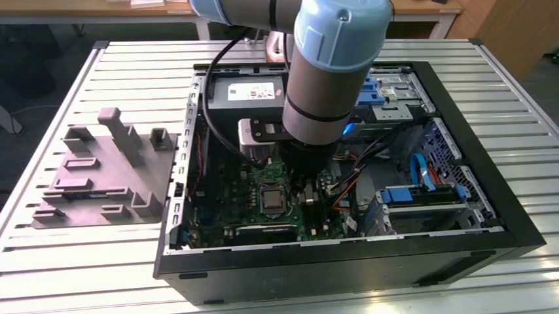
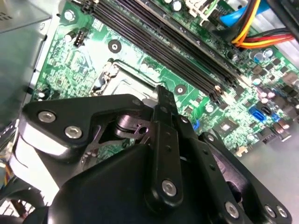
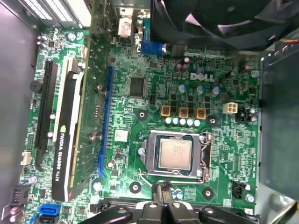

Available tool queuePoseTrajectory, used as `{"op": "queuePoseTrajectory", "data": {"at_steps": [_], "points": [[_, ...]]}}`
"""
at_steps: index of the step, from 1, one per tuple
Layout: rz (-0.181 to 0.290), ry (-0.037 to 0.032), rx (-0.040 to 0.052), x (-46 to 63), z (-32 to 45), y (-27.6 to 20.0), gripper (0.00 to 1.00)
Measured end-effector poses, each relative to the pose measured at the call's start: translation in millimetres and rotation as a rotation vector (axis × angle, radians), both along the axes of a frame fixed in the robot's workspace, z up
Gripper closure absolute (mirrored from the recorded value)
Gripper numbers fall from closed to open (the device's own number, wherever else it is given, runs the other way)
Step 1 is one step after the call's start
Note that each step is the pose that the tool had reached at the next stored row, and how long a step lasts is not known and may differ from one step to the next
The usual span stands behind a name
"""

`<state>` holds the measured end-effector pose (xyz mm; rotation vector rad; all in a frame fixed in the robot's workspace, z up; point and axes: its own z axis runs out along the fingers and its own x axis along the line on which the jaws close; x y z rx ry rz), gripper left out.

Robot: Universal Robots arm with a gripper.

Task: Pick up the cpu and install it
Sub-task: 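Install the first cpu locking lever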

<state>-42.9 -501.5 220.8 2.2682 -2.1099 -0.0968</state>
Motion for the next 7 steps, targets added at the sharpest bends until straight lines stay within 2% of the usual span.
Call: {"op": "queuePoseTrajectory", "data": {"at_steps": [7], "points": [[0.0,0.0,0.0008,0.0,0.2,0.0,0.89]]}}
